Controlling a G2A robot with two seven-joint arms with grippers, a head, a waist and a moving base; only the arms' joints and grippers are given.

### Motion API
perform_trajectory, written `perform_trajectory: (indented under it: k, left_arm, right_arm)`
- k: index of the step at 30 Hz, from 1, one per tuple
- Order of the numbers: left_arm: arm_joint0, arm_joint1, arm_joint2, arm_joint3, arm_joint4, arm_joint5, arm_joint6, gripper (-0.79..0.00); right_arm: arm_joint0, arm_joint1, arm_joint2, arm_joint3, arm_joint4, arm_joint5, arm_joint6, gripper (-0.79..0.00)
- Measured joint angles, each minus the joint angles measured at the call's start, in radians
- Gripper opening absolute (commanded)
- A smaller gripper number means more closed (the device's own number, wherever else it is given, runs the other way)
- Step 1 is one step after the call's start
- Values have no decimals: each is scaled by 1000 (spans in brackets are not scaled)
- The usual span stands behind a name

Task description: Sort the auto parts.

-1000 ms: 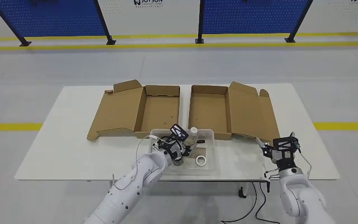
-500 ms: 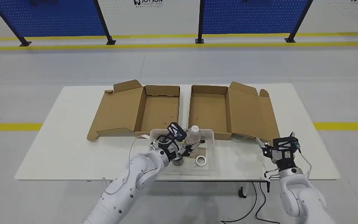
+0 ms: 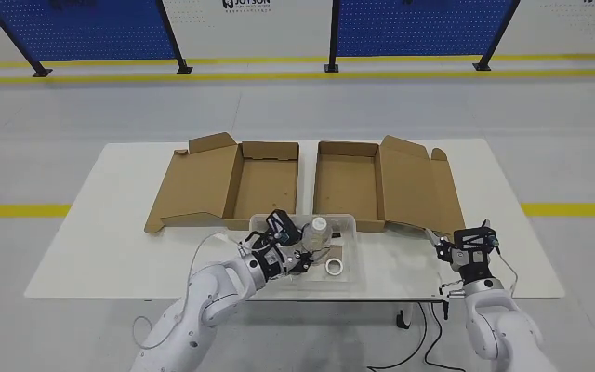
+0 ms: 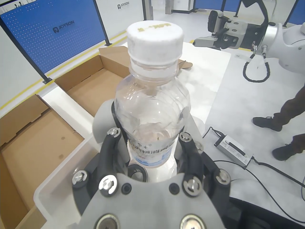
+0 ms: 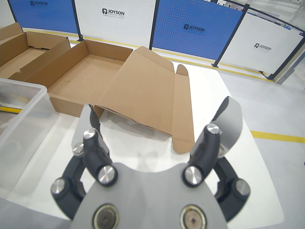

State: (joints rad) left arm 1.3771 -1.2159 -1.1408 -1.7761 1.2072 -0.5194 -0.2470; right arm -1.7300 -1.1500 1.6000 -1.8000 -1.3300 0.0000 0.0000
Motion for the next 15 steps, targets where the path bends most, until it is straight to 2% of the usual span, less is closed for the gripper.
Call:
perform_trajectory:
  k: [8, 15]
  left_arm:
    - [-6, 6, -42, -20, -11, 30, 19, -785]
    - [-82, 1, -78, -5, -1, 152, 29, -785]
  right_arm:
    - [0, 0, 0, 0, 0, 0, 0, 0]
    - [0, 0, 0, 0, 0, 0, 0, 0]
